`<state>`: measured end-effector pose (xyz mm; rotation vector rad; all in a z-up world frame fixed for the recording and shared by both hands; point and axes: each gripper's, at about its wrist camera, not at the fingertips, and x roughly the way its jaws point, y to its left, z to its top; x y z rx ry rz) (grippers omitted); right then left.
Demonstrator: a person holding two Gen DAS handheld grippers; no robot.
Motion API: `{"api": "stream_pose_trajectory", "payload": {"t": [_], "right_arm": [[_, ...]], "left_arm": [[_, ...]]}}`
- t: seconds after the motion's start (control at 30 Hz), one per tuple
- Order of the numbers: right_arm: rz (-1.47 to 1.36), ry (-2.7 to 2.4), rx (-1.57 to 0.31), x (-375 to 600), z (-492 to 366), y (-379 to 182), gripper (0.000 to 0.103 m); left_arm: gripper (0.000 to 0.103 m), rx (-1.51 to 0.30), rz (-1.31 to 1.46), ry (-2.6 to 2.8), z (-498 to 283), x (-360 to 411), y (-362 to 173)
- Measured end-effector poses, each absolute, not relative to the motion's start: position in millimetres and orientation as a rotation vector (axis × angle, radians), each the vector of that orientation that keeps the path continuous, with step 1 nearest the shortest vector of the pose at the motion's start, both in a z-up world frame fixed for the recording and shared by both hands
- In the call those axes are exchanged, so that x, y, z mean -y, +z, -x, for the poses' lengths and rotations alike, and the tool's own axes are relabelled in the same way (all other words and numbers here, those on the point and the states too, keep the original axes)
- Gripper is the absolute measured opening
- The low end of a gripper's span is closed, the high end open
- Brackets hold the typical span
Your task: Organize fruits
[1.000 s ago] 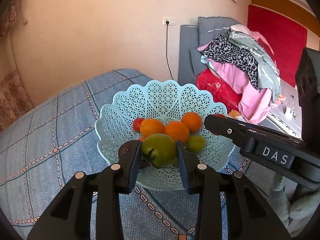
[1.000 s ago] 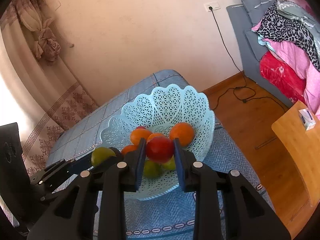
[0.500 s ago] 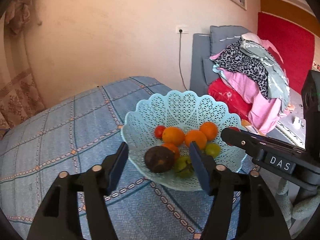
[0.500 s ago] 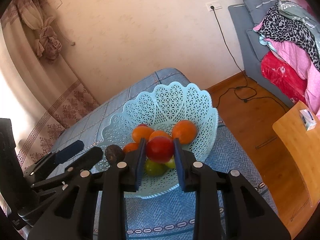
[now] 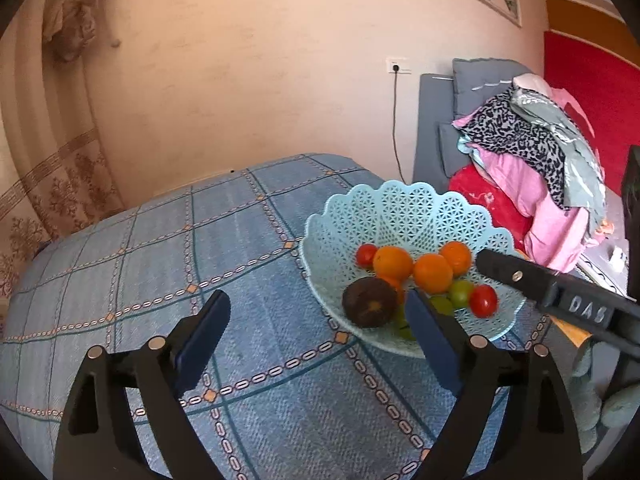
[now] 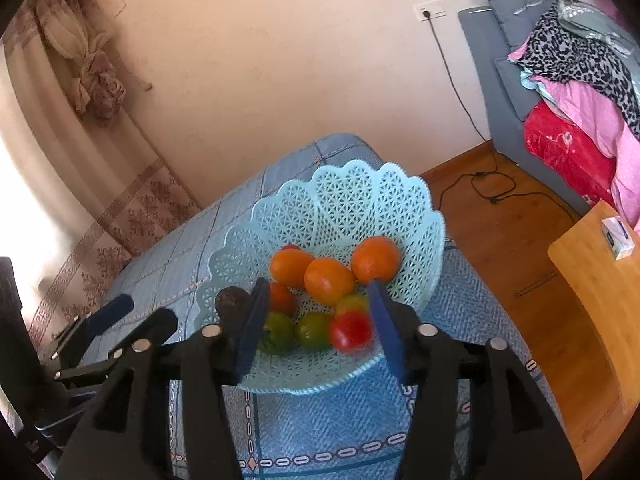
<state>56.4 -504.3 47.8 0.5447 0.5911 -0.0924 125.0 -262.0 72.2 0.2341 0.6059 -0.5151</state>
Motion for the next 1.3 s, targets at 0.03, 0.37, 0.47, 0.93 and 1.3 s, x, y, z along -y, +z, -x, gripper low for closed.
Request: {"api": "stream_pose_trajectory", "payload": {"t": [0.03,0.37,0.47,0.93,1.3], "right_arm": [[-0.552,-0.099,-0.585,506,-55,49,0.053],[-0.563,-0.139,-0.546,511,-45,58,0.07],[-0.534,-0.172,-0.542,509,-41,64,0.083],[-0.505,-0.177,-0.49,496,-23,86,0.1],[-0.302,-0.257,-0.588,469,-20,66,0.1]], "left_arm": [[0.09,-0.605,-0.232,-0.507,-125,260,72],[0.09,-0.581,-0.283,-0.424,-123,252,62],[0.09,-0.552,-0.306,-0.412,-119,252,65],[0.098,-0.478,-0.29,-0.371,-110,239,79],[0.098,-0.464,-0.27,-0.364,-105,232,85]]}}
